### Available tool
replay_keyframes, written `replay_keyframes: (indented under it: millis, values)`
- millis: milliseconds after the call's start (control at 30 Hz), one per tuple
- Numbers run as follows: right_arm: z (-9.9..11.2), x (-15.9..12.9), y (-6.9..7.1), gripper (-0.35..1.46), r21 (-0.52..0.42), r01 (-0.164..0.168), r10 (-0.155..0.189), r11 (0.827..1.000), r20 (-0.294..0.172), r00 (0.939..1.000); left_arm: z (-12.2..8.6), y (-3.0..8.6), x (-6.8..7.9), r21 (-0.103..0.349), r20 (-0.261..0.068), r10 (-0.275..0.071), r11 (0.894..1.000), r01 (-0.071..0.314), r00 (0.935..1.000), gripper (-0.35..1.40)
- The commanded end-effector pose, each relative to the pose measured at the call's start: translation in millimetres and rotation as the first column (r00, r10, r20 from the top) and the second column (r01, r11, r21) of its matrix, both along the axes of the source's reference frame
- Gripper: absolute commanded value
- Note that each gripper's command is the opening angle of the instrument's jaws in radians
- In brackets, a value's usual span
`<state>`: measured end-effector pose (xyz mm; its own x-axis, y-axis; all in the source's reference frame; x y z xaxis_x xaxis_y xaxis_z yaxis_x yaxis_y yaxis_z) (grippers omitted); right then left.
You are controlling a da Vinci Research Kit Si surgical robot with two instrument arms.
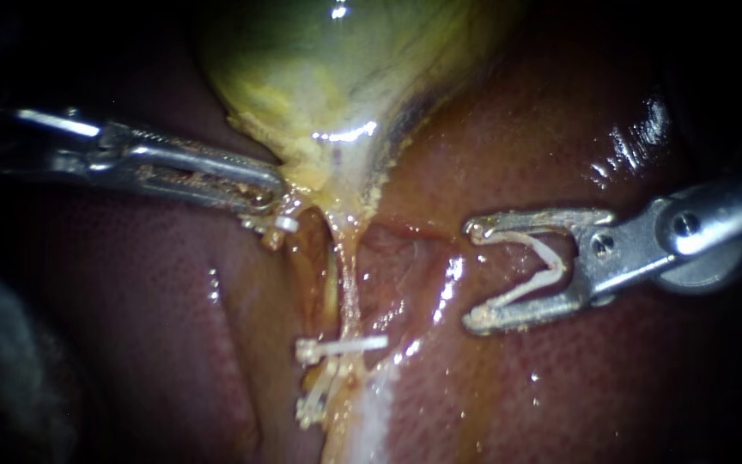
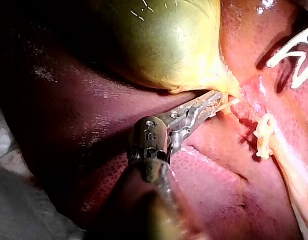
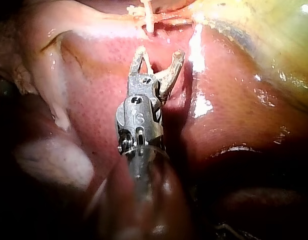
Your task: Clipping second clip right tube
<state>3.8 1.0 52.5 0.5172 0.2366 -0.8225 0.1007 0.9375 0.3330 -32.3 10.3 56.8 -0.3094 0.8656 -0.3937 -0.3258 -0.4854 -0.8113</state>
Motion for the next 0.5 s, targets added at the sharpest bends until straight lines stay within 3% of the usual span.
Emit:
replay_keyframes:
  millis: [33, 167, 333, 500]
  values:
    - [0.0, 0.0, 0.0, 0.50, 0.000, 0.000, 0.000, 1.000, 0.000, 1.0000, -0.2, 0.0, 0.1, 0.001, 0.001, 0.001, 1.000, -0.001, 1.0000, -0.35]
    - [0.0, 0.0, 0.0, 0.50, 0.000, 0.000, 0.000, 1.000, 0.000, 1.0000, -2.0, 0.4, 1.4, 0.011, 0.008, 0.008, 1.000, -0.008, 0.9999, -0.35]
    - [-0.1, 0.3, 0.1, 0.50, 0.001, -0.001, 0.001, 1.000, 0.004, 1.0000, -6.7, 1.8, 4.0, -0.009, 0.000, -0.002, 1.000, 0.002, 1.0000, -0.35]
    - [-0.9, 0.6, 0.6, 0.50, 0.007, -0.012, 0.012, 1.000, -0.005, 0.9999, -9.3, 2.0, 4.4, -0.018, 0.005, -0.009, 1.000, 0.009, 0.9999, -0.35]
